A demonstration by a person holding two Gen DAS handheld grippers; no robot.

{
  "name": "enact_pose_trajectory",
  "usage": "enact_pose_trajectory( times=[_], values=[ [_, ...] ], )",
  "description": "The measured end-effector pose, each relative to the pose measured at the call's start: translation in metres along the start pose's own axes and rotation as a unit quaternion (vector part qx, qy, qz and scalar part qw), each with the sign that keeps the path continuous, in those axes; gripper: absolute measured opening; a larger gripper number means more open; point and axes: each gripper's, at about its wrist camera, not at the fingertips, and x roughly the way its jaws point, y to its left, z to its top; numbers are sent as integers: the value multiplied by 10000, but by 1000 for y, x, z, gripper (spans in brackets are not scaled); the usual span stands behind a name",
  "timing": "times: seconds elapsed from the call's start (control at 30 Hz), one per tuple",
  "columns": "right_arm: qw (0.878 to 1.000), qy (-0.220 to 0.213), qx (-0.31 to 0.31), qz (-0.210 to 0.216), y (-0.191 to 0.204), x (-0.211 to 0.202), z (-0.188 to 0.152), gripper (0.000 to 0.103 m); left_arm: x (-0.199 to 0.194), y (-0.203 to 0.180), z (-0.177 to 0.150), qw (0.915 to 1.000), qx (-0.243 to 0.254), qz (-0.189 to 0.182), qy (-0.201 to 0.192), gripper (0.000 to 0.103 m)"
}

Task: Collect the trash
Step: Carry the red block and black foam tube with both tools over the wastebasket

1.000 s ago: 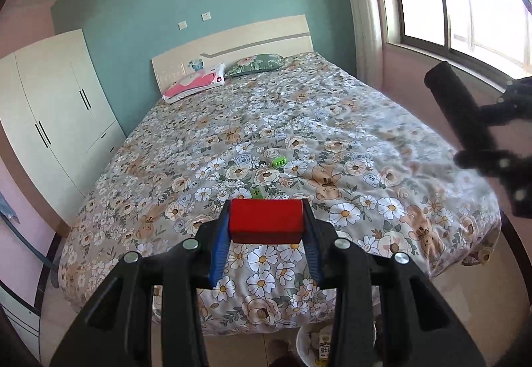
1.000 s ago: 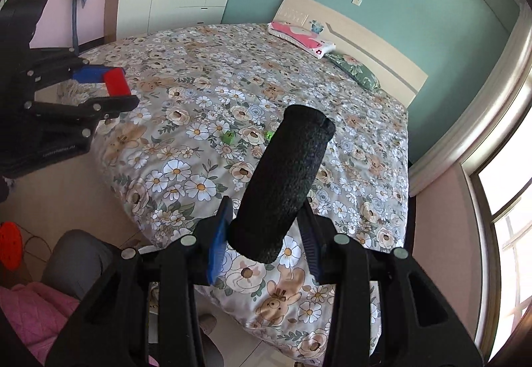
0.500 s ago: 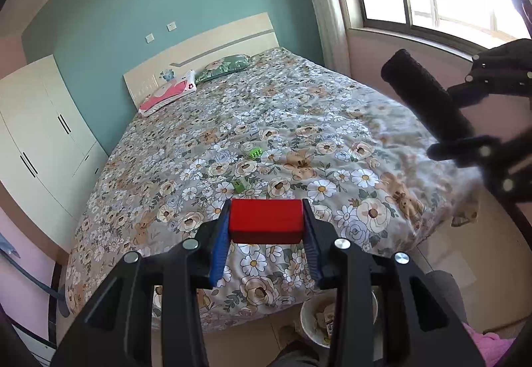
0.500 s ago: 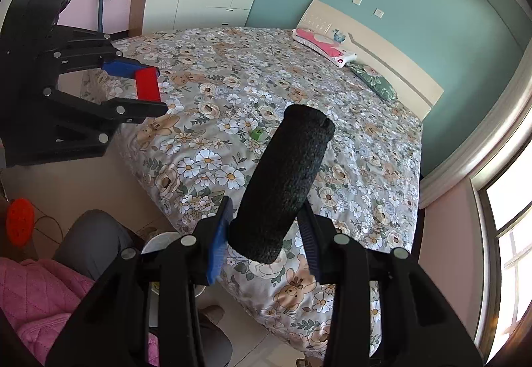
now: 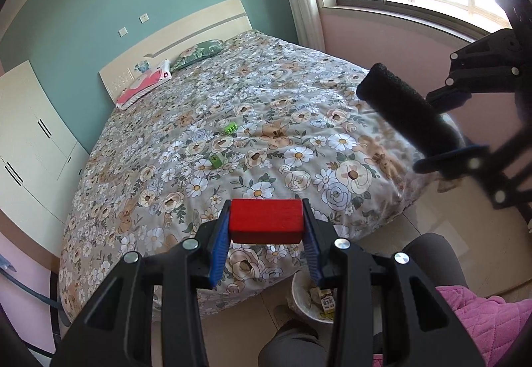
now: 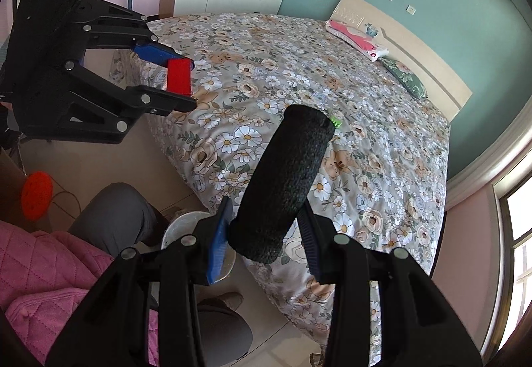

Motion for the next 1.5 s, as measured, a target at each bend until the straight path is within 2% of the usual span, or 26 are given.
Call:
enact_pose_trajectory(
  times=[0.33, 0.6, 0.87, 1.07, 1.5],
  values=[
    [9975, 452, 89, 532, 26, 70, -36, 41, 64, -20, -45, 9967, -42, -478, 656, 41],
    [9905, 900, 108, 1036, 54, 144, -77, 41, 131, -32, -93, 9880, -253, -741, 1331, 41],
    [9820, 1216, 217, 1429, 70, 216, -116, 41, 185, -47, -133, 9792, -355, -939, 1766, 41],
    [9748, 1475, 422, 1618, 78, 267, -144, 41, 228, -55, -166, 9678, -529, -1237, 2126, 41],
    [9593, 2126, 450, 1804, 102, 377, -199, 41, 322, -80, -233, 9438, -756, -1525, 2834, 41]
  ],
)
